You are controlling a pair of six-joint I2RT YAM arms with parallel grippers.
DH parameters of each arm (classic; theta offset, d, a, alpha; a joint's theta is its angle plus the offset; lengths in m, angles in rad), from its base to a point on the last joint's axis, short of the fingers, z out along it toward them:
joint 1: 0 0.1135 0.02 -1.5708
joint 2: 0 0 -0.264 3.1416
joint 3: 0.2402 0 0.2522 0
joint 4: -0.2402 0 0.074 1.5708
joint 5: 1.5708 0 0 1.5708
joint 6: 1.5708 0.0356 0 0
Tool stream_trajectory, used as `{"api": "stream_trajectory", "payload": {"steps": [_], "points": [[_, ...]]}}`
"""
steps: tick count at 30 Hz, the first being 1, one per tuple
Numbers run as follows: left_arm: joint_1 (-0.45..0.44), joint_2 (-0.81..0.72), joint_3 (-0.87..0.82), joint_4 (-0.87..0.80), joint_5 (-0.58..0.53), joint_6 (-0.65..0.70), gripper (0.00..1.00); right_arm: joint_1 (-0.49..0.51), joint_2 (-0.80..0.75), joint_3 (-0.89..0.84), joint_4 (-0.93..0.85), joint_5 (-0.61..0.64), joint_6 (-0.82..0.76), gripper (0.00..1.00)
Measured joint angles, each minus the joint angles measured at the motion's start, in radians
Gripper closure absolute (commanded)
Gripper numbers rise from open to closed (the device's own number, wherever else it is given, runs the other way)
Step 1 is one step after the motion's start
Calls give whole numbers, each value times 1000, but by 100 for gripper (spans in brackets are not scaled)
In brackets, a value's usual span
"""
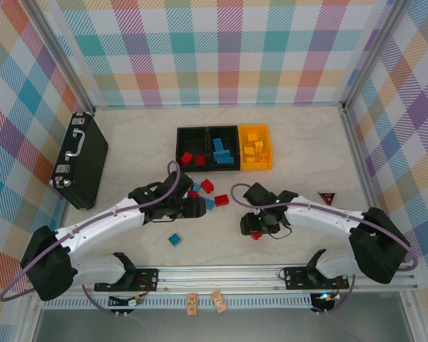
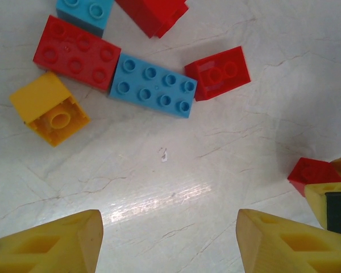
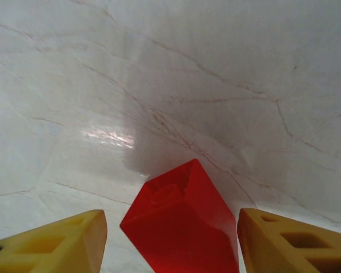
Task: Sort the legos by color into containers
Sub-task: Pick up the lego from the bottom-center of the table, then place the lego in the container.
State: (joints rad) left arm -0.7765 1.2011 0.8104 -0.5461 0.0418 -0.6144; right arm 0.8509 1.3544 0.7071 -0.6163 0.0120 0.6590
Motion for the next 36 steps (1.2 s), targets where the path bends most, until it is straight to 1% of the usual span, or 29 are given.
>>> {"api": "stream_trajectory", "payload": {"steps": [2,6,9,14,18,20,26,32,36], "points": [[0,0,-10,0,-1,-3,37,30,28,11,-19,26,14,48],[0,1,-22,1,0,-11,37,68,65,47,-51,75,39,66],[0,2,-23,2,-1,-20,37,76,79,79,-69,101,43,71],[0,-17,-37,1,-26,-37,36,76,83,143,-90,129,35,72],[10,-93,-78,-16,-80,-69,34,76,94,241,-105,142,9,71],[24,-136,-97,-37,-104,-89,34,76,122,322,-106,148,-14,71],[81,-244,-143,-116,-168,-148,33,63,265,573,-98,148,-93,70],[108,-331,-181,-170,-190,-187,33,28,430,815,-107,130,-161,70],[115,-358,-202,-191,-193,-209,33,-5,539,985,-129,114,-195,70]]}}
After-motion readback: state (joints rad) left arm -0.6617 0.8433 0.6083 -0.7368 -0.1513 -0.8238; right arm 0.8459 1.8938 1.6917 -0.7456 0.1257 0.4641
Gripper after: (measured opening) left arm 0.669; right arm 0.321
